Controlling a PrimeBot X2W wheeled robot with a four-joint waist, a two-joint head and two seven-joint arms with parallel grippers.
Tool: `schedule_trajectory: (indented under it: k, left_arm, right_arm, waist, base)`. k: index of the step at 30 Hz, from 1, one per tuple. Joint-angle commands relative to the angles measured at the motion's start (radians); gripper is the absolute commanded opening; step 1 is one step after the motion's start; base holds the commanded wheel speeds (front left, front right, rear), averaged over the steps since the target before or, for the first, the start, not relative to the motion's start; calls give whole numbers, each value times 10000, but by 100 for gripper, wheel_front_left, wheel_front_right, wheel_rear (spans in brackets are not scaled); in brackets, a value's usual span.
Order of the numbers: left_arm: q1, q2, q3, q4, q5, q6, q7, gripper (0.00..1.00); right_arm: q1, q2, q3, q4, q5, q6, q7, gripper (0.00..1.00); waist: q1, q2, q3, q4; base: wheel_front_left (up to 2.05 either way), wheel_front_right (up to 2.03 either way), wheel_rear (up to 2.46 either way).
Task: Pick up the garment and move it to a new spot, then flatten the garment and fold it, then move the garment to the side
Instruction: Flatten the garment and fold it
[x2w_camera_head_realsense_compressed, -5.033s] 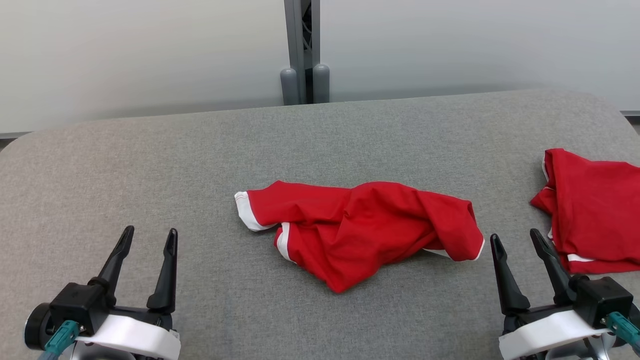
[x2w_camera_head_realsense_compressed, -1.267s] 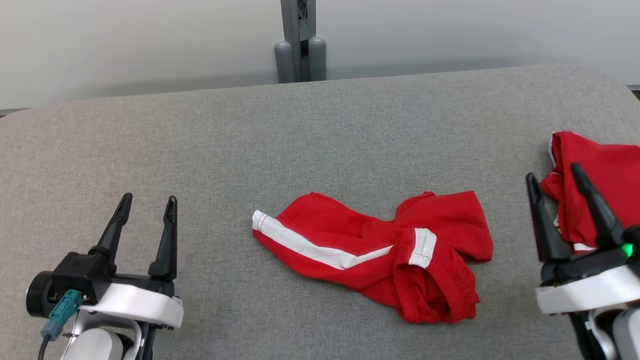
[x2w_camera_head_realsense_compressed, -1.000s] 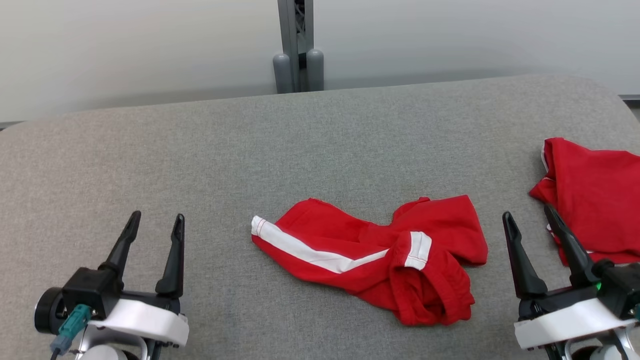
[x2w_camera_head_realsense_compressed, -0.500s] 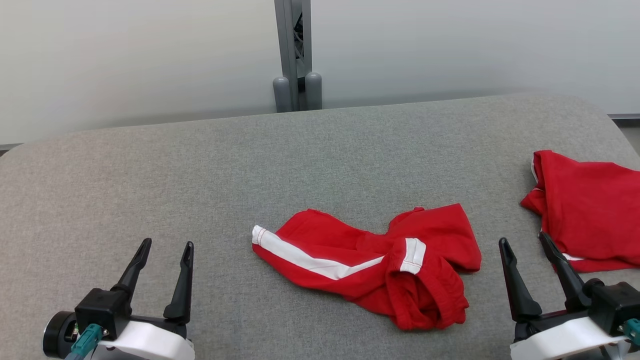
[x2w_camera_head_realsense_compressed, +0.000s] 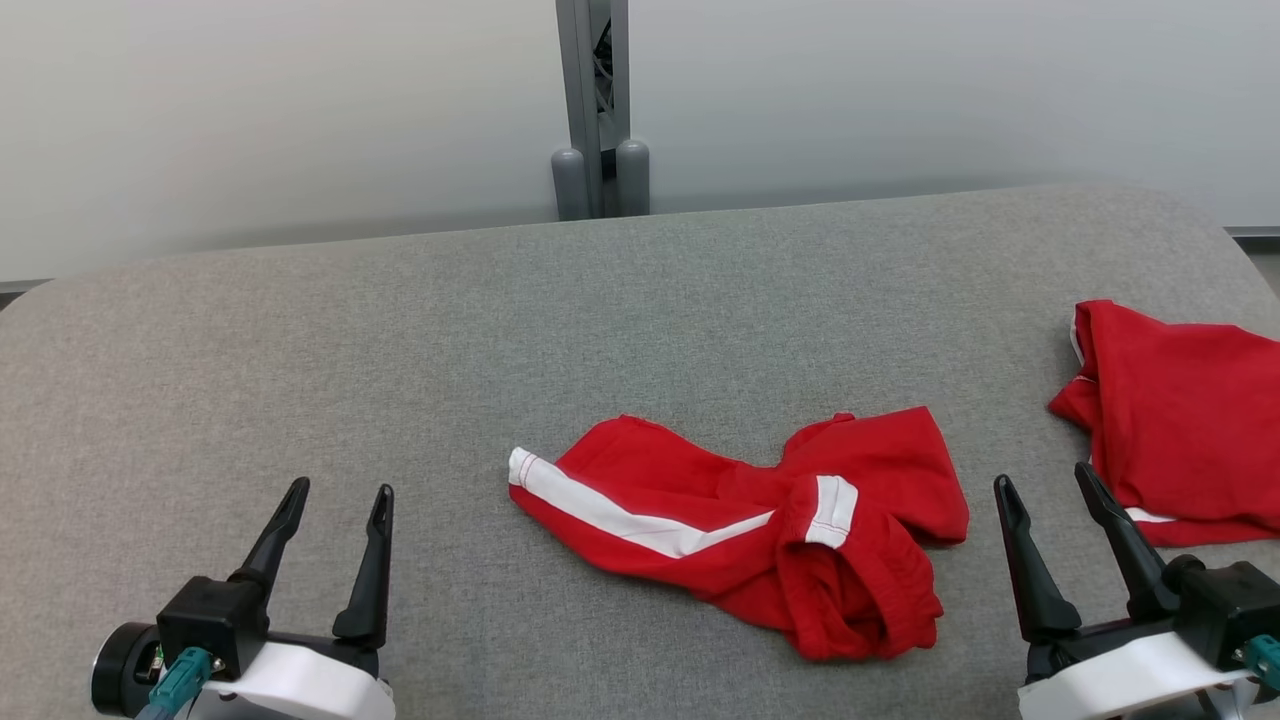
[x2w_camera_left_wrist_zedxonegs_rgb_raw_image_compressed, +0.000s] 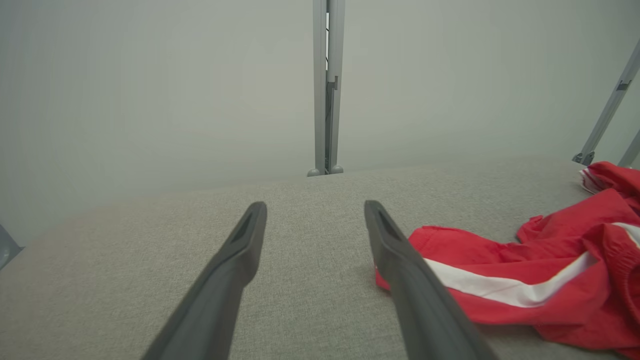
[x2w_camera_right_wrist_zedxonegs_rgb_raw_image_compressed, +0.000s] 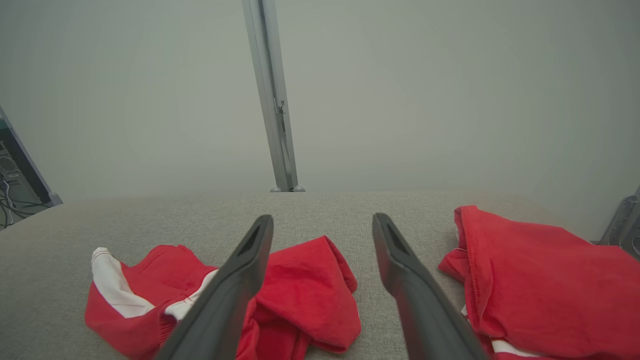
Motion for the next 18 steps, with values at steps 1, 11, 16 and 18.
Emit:
schedule_trajectory:
  k: [1, 11, 16, 18]
  left_arm:
    - [-67, 66, 11, -70, -42, 91, -3, 100]
    - [-1375, 107, -754, 196, -255, -932, 1175, 100]
    - [-2259, 29, -1220, 1186, -765, -1829, 2298, 100]
    - [-2495, -63, -1346, 1683, -1025, -2066, 2673, 100]
  right_arm:
    - [-82, -45, -19, -10, 18, -1, 27, 100]
    - [-441, 27, 320, -30, 39, -1, 120, 100]
    - [-700, -21, 708, 180, 123, -1, 0, 100]
    - [-787, -16, 853, 322, 190, -1, -54, 100]
  waist:
    - [0, -1, 11, 9]
    - [0, -1, 520, -240]
    - [0, -1, 811, -686]
    - [0, -1, 921, -859]
  base:
    - [0, 0, 0]
    - [0, 0, 0]
    - [0, 0, 0]
    - [0, 0, 0]
